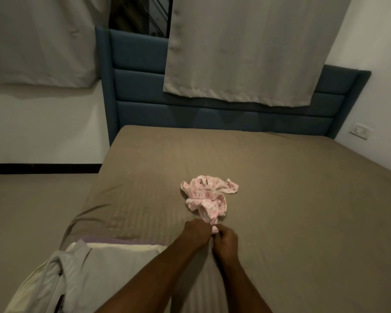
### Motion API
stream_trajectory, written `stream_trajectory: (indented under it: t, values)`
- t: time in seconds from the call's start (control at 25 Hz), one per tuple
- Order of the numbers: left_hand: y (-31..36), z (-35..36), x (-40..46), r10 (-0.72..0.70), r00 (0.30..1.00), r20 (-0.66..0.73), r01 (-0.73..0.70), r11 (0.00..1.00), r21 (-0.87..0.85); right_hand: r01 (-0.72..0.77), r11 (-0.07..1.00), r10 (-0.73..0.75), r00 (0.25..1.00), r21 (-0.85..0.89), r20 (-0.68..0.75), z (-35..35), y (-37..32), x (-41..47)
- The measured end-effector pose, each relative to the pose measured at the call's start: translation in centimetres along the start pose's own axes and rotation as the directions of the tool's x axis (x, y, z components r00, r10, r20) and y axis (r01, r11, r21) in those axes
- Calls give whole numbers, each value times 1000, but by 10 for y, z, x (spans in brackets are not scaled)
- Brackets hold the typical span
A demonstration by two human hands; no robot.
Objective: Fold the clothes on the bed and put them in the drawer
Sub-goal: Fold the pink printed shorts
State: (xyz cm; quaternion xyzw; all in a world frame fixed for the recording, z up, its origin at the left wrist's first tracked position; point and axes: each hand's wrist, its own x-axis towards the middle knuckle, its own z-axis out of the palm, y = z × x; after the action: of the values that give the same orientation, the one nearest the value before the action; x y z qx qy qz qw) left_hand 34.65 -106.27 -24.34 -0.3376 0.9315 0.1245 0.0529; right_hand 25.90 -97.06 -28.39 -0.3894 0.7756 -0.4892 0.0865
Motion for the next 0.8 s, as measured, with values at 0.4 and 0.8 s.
stream_trajectory:
  t: [0.4,0.8]
  values:
    - [120,43,-178,138,975,174,-121,987,-103,-59,991,56,998,-119,-34,-127,-8,-205]
    - [249,69,-460,379,921,95,-329,883,-334,-215,974,224,963,73,-148,-280,-7,-477]
